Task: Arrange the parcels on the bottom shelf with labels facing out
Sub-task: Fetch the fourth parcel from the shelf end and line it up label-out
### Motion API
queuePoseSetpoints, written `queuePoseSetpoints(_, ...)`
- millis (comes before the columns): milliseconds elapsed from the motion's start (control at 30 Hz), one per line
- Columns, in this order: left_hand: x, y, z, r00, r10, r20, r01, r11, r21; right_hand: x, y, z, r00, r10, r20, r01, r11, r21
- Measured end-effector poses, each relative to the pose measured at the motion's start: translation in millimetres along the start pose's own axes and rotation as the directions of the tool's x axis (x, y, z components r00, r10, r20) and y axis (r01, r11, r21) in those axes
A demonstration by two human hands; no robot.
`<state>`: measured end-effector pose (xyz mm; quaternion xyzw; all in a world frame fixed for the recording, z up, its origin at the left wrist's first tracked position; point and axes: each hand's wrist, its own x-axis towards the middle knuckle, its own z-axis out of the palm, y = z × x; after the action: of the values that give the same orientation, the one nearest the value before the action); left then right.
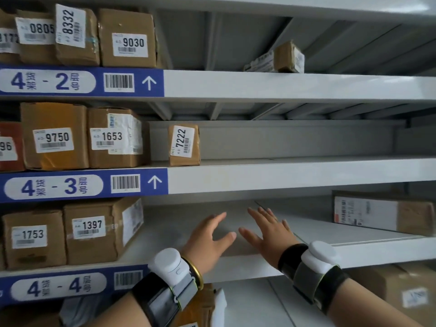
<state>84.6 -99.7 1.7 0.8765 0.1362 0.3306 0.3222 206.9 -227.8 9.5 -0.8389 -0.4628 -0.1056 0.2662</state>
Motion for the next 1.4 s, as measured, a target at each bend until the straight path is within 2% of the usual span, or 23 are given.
queuePoseSetpoints(133,14,19,30,0.999,0.003,0.047,0.000,0.999,-0.053,-2,31,-13,0.999,0.025,-0.040,-0.026,1.000,-0.012)
queuePoseSetpoints(433,45,64,83,0.992,0.039,0.119,-0.033,0.998,-0.049,-8,95,-47,0.989,0.108,-0.101,-0.115,0.991,-0.068)
queuePoseSetpoints(767,79,107,137,0.987,-0.021,0.162,0.036,0.995,-0.090,-13,159,-83,0.967,0.204,-0.152,-0.220,0.971,-0.098)
queuePoseSetpoints(1033,91,132,171,0.975,-0.047,0.219,0.064,0.995,-0.071,-23,207,-108,0.923,0.261,-0.283,-0.299,0.949,-0.101)
queuePoseSetpoints(1100,92,136,177,0.972,-0.040,0.233,0.060,0.995,-0.080,-28,221,-115,0.891,0.283,-0.356,-0.324,0.944,-0.061)
queuePoseSetpoints(1167,93,139,182,0.969,-0.030,0.245,0.049,0.996,-0.070,-31,233,-123,0.836,0.368,-0.408,-0.385,0.922,0.043)
queuePoseSetpoints(1300,93,144,188,0.965,-0.020,0.261,0.037,0.998,-0.060,-29,248,-134,0.721,0.588,-0.367,-0.459,0.802,0.383)
queuePoseSetpoints(1400,93,145,190,0.962,-0.021,0.271,0.037,0.998,-0.053,-28,252,-135,0.688,0.640,-0.342,-0.460,0.749,0.477)
